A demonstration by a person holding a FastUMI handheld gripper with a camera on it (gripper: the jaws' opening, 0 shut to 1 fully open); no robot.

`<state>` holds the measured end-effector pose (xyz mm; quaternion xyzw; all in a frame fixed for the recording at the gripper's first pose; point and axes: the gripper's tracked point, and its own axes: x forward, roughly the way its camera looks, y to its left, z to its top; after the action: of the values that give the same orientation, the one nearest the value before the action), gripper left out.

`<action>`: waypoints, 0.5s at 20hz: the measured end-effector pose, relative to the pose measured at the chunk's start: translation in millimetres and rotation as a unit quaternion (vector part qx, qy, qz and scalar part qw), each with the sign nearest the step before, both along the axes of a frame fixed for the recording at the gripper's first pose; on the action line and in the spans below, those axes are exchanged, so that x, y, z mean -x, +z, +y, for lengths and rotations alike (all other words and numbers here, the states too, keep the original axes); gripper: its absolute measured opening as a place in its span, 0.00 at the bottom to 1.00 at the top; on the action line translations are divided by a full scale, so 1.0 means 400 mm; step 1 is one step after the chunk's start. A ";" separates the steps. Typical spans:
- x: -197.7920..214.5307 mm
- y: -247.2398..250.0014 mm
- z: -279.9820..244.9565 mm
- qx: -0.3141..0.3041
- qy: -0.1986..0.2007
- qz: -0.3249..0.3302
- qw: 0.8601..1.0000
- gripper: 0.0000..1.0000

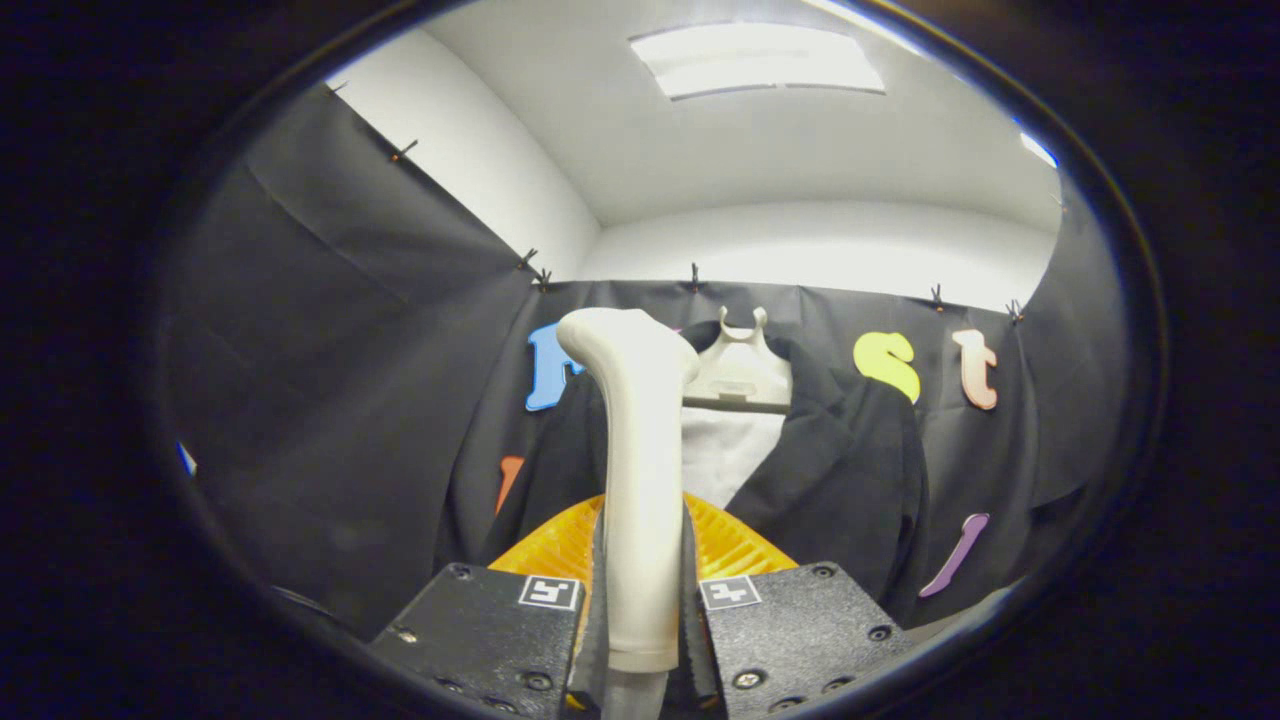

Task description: Iron the clothes twice with a garment steamer, once on the left side and once on the right side.

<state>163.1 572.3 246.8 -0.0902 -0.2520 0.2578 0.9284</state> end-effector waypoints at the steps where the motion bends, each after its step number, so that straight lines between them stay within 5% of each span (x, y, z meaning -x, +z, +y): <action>1: -0.008 0.019 0.017 0.002 0.001 -0.009 1.000 0.30; 10: -0.104 -0.003 0.088 0.014 -0.003 0.005 1.000 0.31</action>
<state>204.9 607.4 245.8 -0.1026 -0.2439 0.2589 0.9289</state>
